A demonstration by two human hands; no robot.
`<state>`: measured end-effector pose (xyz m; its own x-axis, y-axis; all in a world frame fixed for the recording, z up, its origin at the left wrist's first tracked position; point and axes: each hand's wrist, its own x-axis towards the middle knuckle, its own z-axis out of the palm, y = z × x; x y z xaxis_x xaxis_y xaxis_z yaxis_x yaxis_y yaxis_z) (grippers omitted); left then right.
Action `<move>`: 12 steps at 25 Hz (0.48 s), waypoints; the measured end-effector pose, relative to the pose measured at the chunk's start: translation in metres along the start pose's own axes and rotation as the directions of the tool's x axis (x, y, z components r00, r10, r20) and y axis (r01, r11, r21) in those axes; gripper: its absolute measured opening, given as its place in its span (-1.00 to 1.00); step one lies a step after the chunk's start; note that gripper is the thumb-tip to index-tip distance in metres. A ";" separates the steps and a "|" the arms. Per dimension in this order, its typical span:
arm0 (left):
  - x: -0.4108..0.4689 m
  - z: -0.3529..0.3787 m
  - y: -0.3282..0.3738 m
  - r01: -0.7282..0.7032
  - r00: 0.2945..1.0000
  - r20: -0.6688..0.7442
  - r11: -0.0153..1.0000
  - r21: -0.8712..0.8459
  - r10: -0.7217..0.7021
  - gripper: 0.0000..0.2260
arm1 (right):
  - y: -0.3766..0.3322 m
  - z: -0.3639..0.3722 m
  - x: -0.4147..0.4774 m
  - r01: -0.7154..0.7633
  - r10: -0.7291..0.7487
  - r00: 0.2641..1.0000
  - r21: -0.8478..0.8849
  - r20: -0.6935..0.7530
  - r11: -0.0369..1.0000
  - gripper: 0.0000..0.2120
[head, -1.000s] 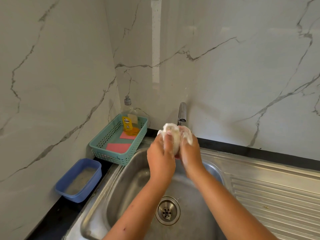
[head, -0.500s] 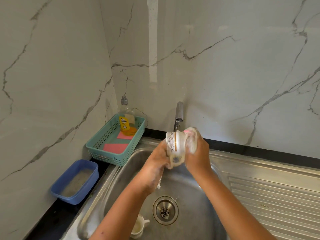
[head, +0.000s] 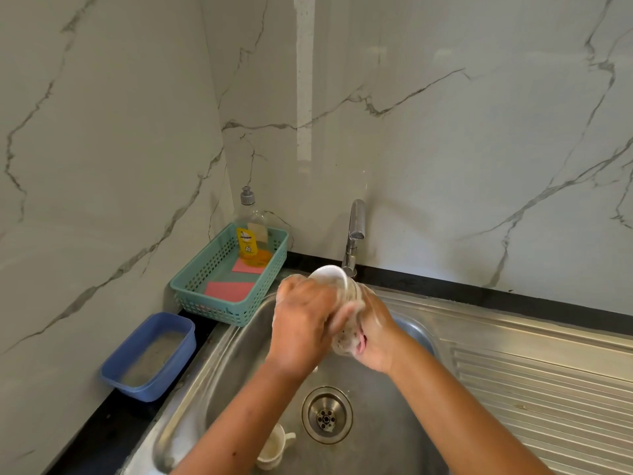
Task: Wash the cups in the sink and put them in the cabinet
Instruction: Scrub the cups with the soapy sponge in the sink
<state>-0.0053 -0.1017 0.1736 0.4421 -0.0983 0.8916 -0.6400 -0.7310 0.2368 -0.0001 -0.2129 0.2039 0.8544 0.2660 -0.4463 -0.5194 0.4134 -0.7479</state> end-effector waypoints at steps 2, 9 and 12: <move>-0.003 -0.001 -0.001 -0.083 0.996 -0.007 0.996 -0.020 0.083 -0.71 | -0.001 -0.003 -0.004 0.036 -0.046 0.996 0.117 0.081 0.992 -0.65; -0.020 -0.004 0.023 0.562 0.798 0.217 0.564 -0.605 -0.562 -0.22 | 0.003 -0.009 0.007 0.322 -0.328 0.943 -0.095 -0.051 0.942 -0.66; -0.021 -0.006 0.022 0.553 0.812 0.189 0.627 -0.548 -0.552 -0.33 | -0.010 -0.011 0.010 0.439 -0.589 0.807 -0.705 0.037 0.557 -0.61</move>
<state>-0.0326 -0.1113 0.1623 0.8311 0.1956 0.5206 -0.5011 -0.1425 0.8536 0.0137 -0.2244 0.2016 0.9951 0.0032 0.0989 0.0961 -0.2662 -0.9591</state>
